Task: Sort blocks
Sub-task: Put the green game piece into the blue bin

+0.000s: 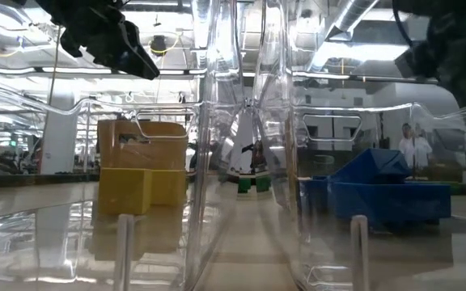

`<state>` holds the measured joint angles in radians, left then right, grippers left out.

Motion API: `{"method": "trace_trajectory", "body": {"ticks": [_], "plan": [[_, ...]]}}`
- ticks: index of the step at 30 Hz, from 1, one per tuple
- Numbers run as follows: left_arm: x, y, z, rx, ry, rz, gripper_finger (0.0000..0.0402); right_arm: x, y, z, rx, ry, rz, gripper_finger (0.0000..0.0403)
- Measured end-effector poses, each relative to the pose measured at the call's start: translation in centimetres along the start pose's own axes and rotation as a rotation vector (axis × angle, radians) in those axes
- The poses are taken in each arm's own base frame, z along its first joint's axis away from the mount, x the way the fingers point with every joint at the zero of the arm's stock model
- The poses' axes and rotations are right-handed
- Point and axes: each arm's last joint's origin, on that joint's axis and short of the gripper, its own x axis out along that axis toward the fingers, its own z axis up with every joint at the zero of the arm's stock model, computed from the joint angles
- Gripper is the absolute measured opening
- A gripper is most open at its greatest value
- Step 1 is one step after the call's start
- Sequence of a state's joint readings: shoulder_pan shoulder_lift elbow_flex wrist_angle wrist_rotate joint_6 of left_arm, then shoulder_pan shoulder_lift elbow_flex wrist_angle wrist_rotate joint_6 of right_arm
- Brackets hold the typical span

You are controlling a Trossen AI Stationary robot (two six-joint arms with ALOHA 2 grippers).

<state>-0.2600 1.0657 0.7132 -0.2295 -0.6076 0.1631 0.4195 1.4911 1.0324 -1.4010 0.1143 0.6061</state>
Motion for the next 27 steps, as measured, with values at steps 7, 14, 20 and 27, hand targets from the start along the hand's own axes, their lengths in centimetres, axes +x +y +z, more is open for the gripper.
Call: {"method": "trace_trajectory", "body": {"ticks": [7, 14, 20, 27], "plan": [[0.0, 0.0, 0.0, -0.001, 0.0, 0.0, 0.0182, 1.4, -1.7, -0.9, 0.145, 0.054, 0.088, 0.0139], [0.0, -0.1, 0.0, 0.016, 0.0, -0.023, 0.0182, 4.4, -5.3, 0.8, 0.377, 0.229, 0.122, 0.0287], [0.0, -0.1, -0.2, 0.017, 0.017, -0.029, 0.0182, 6.4, -6.4, 1.9, 0.34, 0.332, 0.175, 0.0329], [0.0, -0.1, -0.5, 0.014, 0.037, -0.032, 0.0182, 8.6, -6.0, 2.0, 0.223, 0.485, 0.232, 0.0324]]}}
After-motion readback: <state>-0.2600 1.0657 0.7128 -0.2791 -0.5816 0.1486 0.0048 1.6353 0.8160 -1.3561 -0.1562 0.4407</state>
